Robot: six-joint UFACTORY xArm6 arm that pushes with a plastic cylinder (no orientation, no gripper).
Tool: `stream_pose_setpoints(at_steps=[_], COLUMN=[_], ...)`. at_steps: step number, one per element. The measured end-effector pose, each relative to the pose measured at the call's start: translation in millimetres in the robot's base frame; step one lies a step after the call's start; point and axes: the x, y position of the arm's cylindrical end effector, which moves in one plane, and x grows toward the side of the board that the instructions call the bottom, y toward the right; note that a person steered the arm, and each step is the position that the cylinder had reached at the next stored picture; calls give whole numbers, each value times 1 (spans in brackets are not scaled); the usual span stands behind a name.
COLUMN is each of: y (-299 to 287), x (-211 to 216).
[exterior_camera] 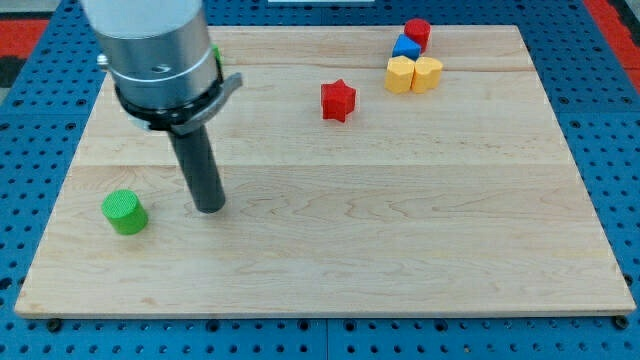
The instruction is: Move the red star to the left of yellow blocks
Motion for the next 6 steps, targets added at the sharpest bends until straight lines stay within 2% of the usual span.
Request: stream_pose_setpoints(at_steps=[2, 3, 6], y=[3, 28, 141], x=[-23, -67, -145])
